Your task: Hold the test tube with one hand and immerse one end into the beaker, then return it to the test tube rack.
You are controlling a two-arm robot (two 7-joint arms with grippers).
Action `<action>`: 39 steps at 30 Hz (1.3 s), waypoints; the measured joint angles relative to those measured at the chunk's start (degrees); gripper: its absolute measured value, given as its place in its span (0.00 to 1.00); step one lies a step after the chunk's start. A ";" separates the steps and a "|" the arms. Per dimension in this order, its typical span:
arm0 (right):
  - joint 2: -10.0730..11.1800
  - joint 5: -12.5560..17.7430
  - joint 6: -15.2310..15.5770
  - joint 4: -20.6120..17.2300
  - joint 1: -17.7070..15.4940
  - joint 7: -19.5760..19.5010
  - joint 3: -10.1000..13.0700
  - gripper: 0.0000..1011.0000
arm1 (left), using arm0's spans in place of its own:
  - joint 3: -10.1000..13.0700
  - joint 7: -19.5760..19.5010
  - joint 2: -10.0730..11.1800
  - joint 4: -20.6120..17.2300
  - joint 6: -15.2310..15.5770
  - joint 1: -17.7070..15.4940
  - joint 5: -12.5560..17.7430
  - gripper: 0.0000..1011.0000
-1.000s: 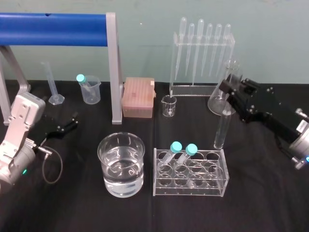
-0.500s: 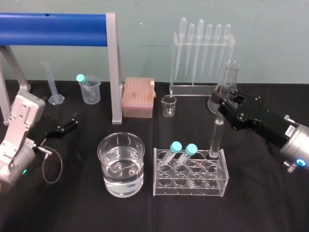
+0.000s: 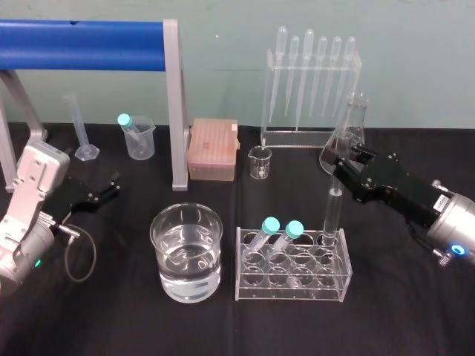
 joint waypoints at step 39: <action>-1.14 -0.93 2.78 8.79 5.17 3.64 -5.47 0.22 | 0.00 0.00 0.00 0.00 0.00 0.00 0.00 0.99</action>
